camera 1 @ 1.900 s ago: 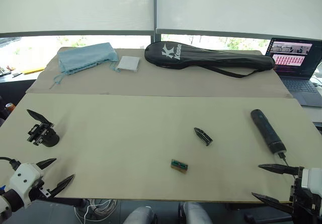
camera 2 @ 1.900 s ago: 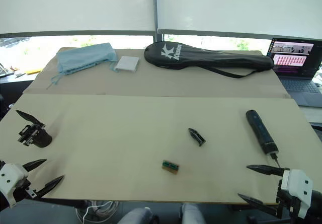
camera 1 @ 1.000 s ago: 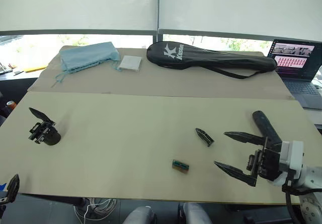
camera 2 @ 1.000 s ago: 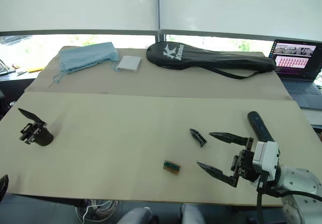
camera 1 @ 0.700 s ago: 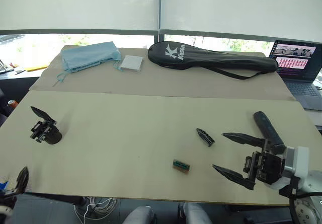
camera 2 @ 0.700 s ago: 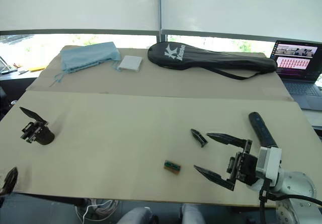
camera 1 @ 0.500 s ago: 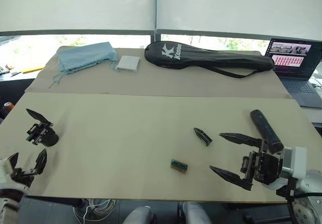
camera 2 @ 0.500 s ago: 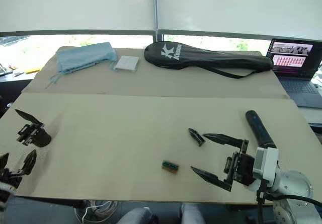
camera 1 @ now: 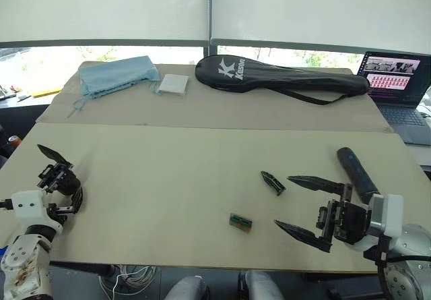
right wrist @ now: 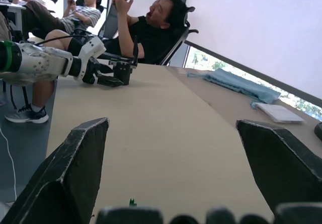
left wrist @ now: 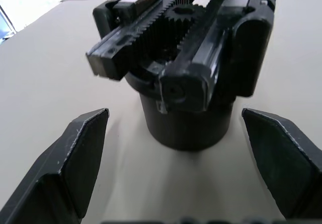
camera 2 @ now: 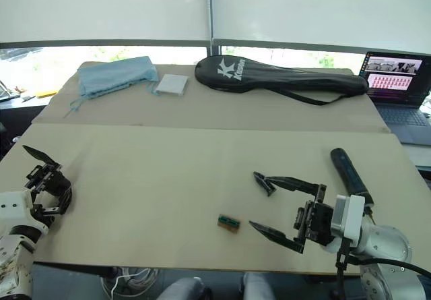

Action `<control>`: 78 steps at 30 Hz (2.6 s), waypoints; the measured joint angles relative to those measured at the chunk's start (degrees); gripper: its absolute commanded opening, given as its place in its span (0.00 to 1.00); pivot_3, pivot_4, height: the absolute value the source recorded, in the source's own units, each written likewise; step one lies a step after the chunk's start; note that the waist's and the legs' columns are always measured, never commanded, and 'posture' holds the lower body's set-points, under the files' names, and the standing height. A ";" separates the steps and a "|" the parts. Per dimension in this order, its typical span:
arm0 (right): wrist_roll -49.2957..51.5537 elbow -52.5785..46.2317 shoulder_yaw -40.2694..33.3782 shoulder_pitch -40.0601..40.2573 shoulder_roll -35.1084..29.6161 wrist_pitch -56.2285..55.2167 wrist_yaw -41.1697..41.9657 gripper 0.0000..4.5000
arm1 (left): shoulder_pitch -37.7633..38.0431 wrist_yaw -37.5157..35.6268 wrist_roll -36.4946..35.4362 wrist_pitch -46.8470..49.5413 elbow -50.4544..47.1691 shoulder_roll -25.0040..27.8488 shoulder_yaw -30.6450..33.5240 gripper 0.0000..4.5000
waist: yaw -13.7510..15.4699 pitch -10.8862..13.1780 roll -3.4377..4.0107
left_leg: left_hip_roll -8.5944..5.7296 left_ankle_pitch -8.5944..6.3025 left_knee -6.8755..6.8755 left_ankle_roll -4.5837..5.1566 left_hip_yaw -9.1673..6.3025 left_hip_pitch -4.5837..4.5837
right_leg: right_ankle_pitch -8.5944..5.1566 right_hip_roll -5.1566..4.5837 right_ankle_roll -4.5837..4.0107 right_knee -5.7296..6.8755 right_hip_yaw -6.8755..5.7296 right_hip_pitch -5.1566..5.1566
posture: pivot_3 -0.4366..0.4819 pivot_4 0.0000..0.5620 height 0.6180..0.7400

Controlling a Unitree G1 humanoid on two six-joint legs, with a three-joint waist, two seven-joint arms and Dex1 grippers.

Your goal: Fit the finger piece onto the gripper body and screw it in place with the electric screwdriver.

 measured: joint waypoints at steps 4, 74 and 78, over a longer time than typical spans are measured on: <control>-0.24 0.35 0.00 0.84 0.00 -0.94 0.27 0.99 | -1.26 -1.01 0.18 -0.87 2.01 0.85 -0.77 1.00 | 0.06 -0.02 0.06 | 0.00 0.00 0.01 0.00 0.00 0.00 | 0.00 0.00 0.00 0.00 0.01 0.01 | 0.48 0.27 1.00; -2.55 -3.95 -6.58 18.32 0.76 -5.29 -2.50 1.00 | -15.37 -14.47 15.52 2.34 -13.35 -17.02 -46.34 0.95 | 0.37 -0.18 0.52 | -0.02 0.06 0.12 -0.04 0.00 -0.06 | 0.02 -0.04 0.04 0.03 0.05 0.16 | 0.48 0.27 1.00; -2.69 -3.95 -6.58 18.34 0.75 -5.59 -2.49 1.00 | -15.46 -15.30 14.62 2.62 -13.23 -16.58 -46.10 0.99 | 0.30 -0.19 0.52 | -0.01 0.06 0.12 -0.04 0.00 -0.05 | 0.02 -0.03 0.04 0.04 0.05 0.15 | 0.48 0.27 1.00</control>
